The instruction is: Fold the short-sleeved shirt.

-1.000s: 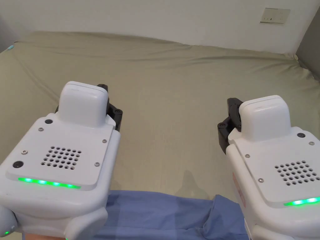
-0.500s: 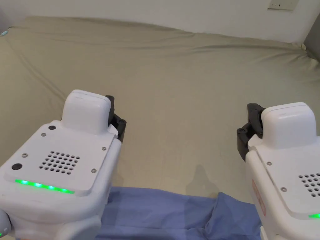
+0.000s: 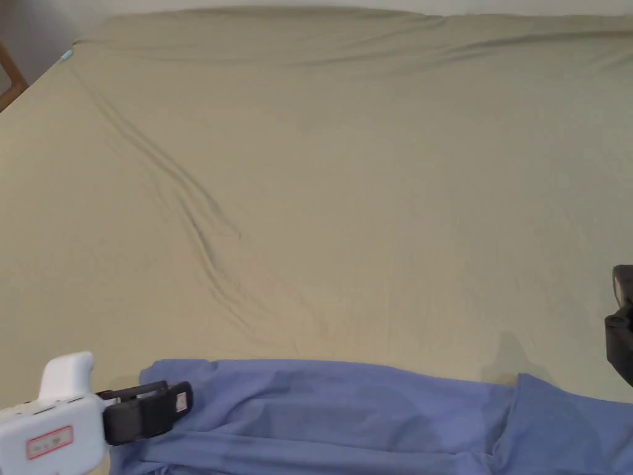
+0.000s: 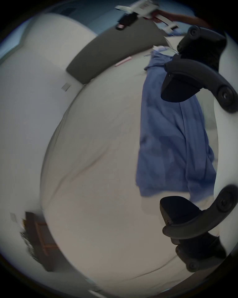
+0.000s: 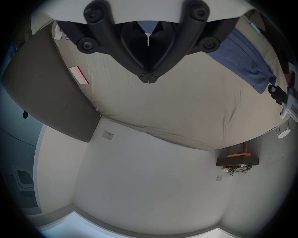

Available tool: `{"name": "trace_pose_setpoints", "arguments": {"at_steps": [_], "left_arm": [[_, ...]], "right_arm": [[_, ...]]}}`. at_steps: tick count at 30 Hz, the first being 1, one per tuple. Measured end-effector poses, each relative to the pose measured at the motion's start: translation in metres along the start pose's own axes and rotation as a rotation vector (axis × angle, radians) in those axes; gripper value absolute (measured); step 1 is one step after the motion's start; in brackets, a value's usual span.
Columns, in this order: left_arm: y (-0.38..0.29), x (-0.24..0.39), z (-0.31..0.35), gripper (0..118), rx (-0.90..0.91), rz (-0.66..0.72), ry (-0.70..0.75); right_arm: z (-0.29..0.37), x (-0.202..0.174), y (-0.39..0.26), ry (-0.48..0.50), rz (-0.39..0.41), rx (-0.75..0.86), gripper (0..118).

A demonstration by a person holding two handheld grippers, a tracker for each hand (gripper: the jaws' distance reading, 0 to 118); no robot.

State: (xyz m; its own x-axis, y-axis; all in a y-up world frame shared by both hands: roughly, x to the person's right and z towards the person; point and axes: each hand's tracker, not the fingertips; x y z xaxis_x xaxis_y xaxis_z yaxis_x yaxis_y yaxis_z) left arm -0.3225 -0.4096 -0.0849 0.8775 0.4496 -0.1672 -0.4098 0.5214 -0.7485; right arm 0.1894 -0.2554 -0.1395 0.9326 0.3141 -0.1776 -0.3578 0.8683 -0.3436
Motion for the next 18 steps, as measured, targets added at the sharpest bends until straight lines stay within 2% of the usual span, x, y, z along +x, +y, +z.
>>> {"name": "trace_pose_setpoints", "arguments": {"at_steps": [3, 5, 8, 10, 13, 14, 17, 18], "left_arm": [[-0.001, -0.049, -0.007, 115, -0.057, 0.183, -0.084], [-0.001, -0.070, -0.016, 115, -0.097, 0.252, -0.088], [0.001, -0.065, -0.024, 116, -0.139, 0.303, -0.159], [0.005, -0.069, -0.024, 118, -0.109, 0.336, -0.280], [-0.002, -0.069, -0.045, 118, -0.205, 0.470, -0.491], [-0.003, -0.065, -0.041, 118, -0.155, 0.441, -0.512], [-0.017, -0.052, -0.065, 115, -0.272, 0.573, -0.620], [-0.021, -0.045, -0.069, 112, -0.258, 0.541, -0.633]], "right_arm": [[-0.001, 0.002, -0.004, 0.008, -0.010, -0.015, 0], [-0.001, 0.002, -0.004, 0.013, -0.014, -0.023, 0], [0.001, -0.001, -0.002, 0.020, -0.015, -0.026, 0], [0.003, -0.004, 0.000, 0.029, -0.012, -0.029, 0], [0.006, -0.008, 0.007, 0.040, -0.008, -0.023, 0], [0.007, -0.010, 0.008, 0.043, -0.009, -0.021, 0], [0.009, -0.012, 0.013, 0.049, -0.010, -0.012, 0], [0.010, -0.013, 0.015, 0.050, -0.009, -0.008, 0]]}}
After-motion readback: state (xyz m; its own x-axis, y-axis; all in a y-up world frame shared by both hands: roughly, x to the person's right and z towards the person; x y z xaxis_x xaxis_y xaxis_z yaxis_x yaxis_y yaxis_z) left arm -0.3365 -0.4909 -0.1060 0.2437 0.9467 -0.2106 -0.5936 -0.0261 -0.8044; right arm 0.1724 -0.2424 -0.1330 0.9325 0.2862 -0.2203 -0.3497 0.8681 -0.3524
